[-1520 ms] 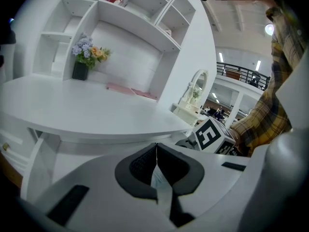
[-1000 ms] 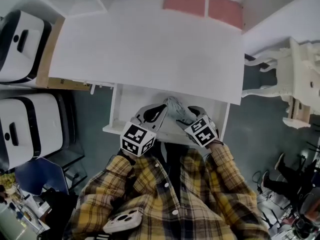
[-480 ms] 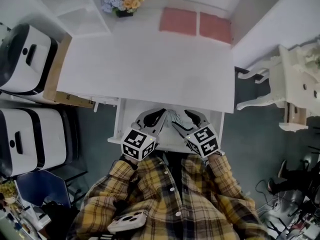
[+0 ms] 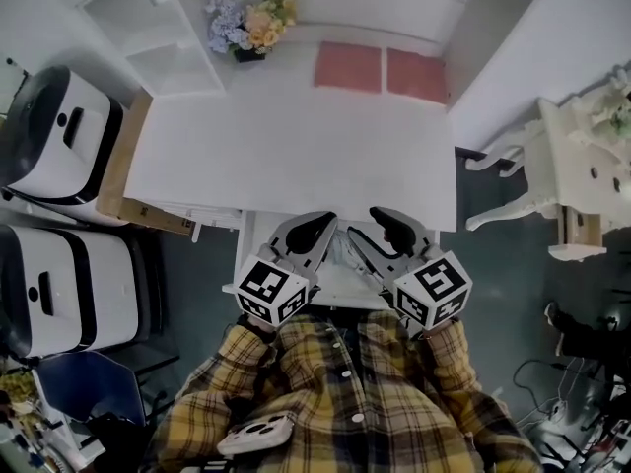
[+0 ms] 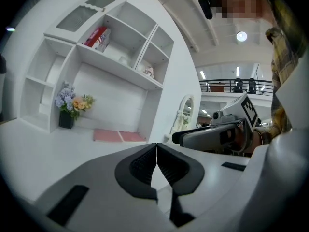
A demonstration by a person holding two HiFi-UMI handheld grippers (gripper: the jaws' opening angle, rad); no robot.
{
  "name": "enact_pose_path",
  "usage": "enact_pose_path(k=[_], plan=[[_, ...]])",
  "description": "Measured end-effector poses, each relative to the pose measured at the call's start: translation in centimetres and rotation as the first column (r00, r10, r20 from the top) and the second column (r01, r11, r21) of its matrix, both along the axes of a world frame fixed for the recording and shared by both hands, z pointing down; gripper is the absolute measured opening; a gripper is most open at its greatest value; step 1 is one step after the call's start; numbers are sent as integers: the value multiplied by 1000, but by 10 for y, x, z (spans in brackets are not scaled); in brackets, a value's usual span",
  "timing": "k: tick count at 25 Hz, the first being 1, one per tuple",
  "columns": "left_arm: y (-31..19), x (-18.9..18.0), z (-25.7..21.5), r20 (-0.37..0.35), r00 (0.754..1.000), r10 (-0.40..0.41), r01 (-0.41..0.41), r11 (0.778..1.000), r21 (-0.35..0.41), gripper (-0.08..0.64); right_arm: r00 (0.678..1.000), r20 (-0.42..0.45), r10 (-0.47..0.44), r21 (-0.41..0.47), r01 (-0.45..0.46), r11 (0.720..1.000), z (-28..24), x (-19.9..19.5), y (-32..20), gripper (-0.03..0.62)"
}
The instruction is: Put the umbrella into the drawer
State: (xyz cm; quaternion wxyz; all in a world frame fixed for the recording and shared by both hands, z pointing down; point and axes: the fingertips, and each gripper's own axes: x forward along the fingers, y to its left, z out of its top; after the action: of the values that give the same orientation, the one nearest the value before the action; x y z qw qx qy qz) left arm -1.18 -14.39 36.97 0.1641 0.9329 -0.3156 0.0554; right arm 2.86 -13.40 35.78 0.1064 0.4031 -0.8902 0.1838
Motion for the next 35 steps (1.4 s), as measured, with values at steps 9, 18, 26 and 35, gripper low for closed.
enact_pose_path(k=[9, 18, 26, 35], plan=[[21, 20, -65, -75, 993, 91, -84, 991, 100, 20, 997, 64, 32, 173, -42, 984, -81, 14, 14, 124], [34, 28, -105, -137, 978, 154, -132, 978, 161, 20, 992, 119, 48, 218, -73, 973, -112, 22, 25, 37], [36, 29, -113, -149, 976, 162, -134, 974, 183, 20, 985, 161, 56, 197, -88, 977, -106, 28, 25, 17], [29, 29, -112, -124, 977, 176, -154, 973, 171, 20, 986, 165, 35, 188, -66, 980, -102, 26, 16, 16]])
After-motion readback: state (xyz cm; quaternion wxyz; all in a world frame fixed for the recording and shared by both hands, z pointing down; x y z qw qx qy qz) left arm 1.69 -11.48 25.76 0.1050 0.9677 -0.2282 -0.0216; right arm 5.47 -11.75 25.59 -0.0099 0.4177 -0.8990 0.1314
